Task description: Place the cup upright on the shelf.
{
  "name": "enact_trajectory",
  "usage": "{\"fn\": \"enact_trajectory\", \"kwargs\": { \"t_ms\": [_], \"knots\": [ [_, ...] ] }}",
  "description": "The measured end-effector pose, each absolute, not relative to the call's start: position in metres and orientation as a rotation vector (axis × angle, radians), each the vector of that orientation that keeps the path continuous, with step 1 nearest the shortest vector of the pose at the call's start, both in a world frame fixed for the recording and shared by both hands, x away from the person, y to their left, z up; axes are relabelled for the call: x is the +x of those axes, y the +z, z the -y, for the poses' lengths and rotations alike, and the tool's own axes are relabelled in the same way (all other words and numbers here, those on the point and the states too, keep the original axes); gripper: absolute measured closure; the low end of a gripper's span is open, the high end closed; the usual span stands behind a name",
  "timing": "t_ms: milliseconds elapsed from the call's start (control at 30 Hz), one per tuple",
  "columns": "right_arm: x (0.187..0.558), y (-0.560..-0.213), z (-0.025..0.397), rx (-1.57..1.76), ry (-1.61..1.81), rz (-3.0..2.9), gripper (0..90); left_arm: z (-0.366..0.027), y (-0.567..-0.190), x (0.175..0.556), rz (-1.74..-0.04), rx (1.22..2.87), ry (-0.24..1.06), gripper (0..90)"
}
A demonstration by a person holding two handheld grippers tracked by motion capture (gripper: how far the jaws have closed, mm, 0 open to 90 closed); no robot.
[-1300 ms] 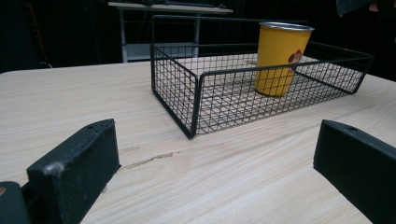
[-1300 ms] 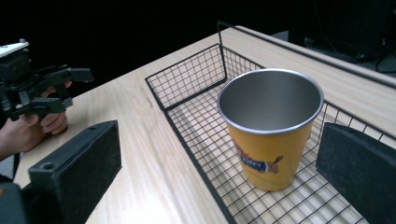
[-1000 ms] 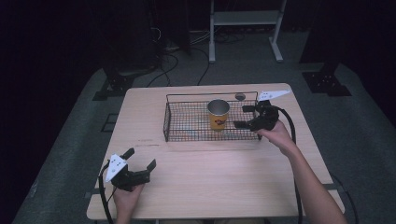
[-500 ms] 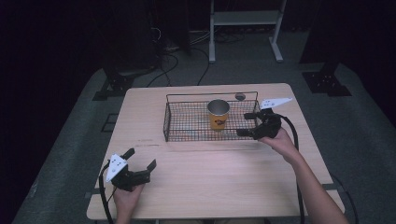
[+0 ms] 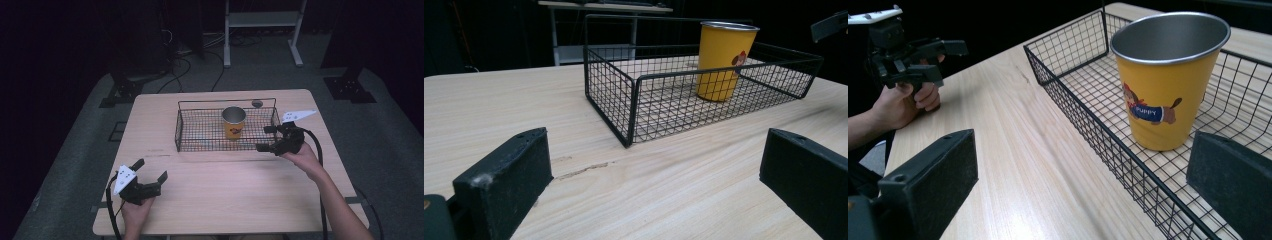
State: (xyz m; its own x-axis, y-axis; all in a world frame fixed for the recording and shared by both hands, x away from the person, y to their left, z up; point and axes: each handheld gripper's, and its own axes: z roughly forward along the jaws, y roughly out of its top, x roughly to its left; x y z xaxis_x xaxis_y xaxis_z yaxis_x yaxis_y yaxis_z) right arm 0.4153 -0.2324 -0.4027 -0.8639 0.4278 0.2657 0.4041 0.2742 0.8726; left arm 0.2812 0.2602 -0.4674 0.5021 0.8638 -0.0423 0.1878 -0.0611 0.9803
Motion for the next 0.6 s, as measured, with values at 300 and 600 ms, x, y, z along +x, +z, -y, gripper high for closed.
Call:
{"fn": "enact_trajectory", "kwargs": {
  "t_ms": [300, 600],
  "knots": [
    [0.404, -0.406, 0.237, 0.805, 1.713, -2.490, 0.0, -0.260, -0.467, 0.281, -0.933, 1.566, 0.715, 0.0],
    [0.393, -0.410, 0.242, 0.806, 1.719, -2.491, 0.0, -0.260, -0.467, 0.281, -0.934, 1.565, 0.716, 0.0]
  ]
}}
